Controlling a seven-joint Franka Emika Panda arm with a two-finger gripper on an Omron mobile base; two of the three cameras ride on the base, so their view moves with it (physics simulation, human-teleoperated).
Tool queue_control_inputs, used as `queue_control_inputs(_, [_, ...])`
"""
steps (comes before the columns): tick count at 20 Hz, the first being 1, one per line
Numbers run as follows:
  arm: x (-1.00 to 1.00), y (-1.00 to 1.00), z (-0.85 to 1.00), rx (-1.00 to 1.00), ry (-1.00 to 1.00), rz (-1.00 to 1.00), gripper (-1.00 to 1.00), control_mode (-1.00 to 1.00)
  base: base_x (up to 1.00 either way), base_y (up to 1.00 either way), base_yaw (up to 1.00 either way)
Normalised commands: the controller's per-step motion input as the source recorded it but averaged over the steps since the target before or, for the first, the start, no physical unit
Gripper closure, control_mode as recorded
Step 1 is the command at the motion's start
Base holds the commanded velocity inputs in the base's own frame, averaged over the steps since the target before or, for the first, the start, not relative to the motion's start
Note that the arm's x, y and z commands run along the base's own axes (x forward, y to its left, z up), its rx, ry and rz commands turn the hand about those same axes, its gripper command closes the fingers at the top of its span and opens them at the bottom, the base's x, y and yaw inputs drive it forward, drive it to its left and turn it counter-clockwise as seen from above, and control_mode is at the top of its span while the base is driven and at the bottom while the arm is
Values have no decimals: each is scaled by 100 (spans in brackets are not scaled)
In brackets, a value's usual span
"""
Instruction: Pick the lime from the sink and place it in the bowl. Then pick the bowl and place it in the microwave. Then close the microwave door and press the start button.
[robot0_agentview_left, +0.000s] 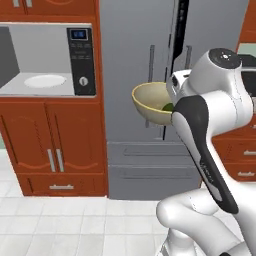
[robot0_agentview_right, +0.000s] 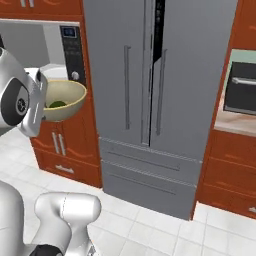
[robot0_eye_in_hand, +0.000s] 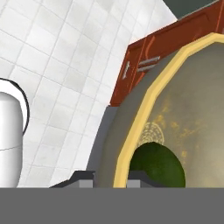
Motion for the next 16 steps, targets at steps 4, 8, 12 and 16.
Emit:
queue_control_inputs(4, [0,0,0,0,0,0,100,100,14,87,-26])
queue_control_inputs(8, [0,0,0,0,0,0,100,100,31,95,-30])
queue_control_inputs(12, [0,0,0,0,0,0,100,100,30,53,-27])
queue_control_inputs(16, [0,0,0,0,0,0,100,100,33,37,-26])
